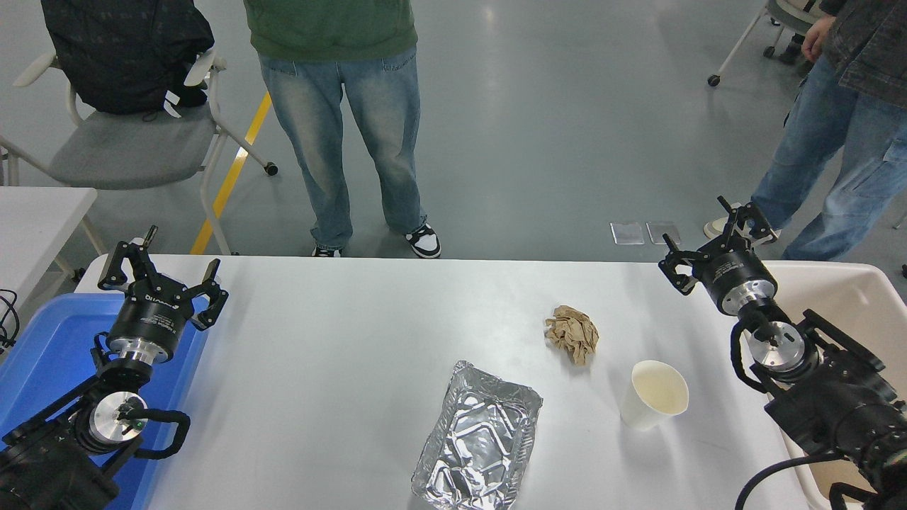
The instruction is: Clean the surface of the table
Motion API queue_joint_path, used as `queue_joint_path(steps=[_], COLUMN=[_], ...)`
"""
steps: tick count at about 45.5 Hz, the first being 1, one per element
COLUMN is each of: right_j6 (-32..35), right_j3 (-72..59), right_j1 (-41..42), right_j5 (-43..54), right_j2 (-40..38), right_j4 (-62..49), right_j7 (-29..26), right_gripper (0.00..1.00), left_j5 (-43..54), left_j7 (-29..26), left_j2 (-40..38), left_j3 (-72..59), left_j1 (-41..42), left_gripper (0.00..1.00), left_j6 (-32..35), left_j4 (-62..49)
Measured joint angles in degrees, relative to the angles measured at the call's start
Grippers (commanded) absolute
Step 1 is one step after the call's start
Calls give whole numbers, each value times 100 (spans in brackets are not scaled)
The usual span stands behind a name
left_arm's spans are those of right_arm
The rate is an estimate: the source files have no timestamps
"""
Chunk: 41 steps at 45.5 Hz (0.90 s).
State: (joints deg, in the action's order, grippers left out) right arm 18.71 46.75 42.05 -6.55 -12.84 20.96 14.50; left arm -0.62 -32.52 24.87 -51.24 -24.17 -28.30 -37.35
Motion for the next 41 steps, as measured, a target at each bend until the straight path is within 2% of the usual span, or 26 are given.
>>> queue_joint_path(steps=[41], right_j6=[12], right_j3=[13], right_j1=[241], right_j5=[-4], right_j2=[-89], right_j4=[55], right_j7=[0], right_gripper=[99], left_j5=[0], left_j7=[0], left_j2=[1], left_j3=[0], left_j1=[0], left_gripper=[99], left_j6=[0], left_j4=[0])
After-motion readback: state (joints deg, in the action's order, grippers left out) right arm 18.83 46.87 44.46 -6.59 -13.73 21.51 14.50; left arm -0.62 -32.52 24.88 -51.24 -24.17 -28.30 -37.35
